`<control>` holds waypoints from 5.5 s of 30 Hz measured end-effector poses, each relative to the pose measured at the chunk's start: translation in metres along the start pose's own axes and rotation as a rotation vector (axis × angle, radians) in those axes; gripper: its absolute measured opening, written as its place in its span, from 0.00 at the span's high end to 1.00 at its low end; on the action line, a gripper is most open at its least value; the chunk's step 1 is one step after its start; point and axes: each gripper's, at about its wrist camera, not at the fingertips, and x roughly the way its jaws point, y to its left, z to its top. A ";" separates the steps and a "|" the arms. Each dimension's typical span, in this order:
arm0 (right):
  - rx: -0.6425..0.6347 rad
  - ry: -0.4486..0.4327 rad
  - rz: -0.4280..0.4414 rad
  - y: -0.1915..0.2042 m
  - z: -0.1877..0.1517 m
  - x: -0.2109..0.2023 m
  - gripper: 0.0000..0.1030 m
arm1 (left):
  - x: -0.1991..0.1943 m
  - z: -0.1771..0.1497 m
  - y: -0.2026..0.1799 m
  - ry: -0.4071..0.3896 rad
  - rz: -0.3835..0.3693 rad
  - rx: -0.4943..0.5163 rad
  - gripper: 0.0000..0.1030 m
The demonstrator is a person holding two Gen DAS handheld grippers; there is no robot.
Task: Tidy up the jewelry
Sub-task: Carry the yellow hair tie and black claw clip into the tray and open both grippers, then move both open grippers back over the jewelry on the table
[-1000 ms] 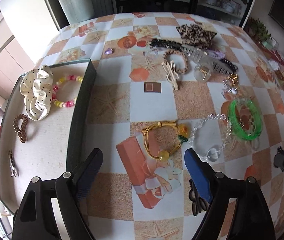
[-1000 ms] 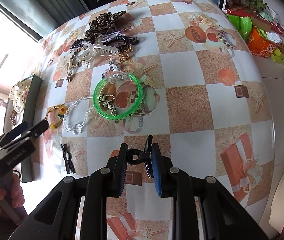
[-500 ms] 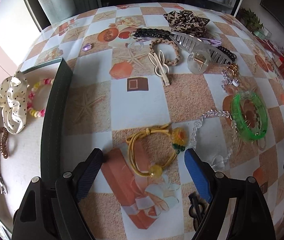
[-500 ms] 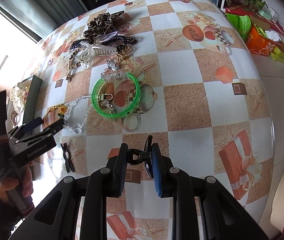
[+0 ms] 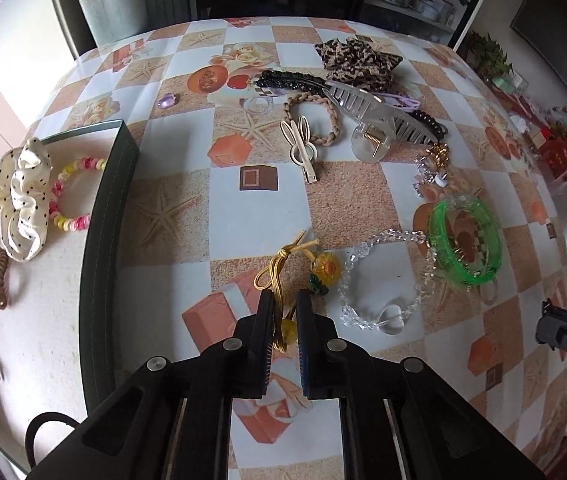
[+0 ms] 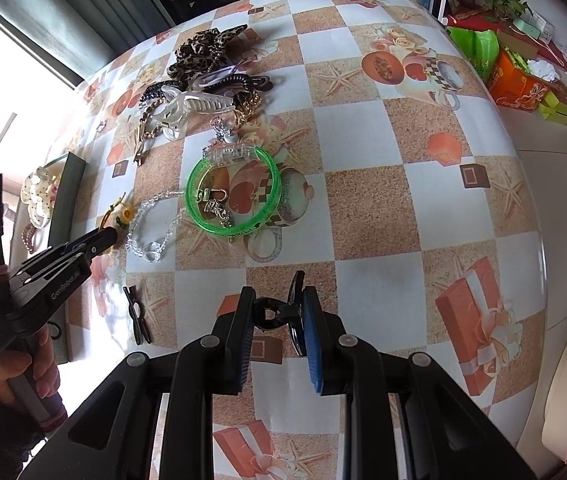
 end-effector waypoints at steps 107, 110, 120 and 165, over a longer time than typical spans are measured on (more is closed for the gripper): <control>-0.363 0.063 0.282 0.295 0.073 0.067 0.48 | -0.049 -0.046 0.217 -0.043 0.274 -0.372 0.96; -0.346 0.061 0.279 0.283 0.069 0.061 0.48 | -0.046 -0.046 0.215 -0.029 0.273 -0.368 0.96; -0.305 0.057 0.274 0.252 0.054 0.049 0.48 | -0.048 -0.046 0.210 -0.031 0.283 -0.363 0.96; -0.012 0.072 0.209 0.088 0.019 0.021 0.19 | -0.087 -0.033 0.111 -0.065 0.234 -0.209 0.00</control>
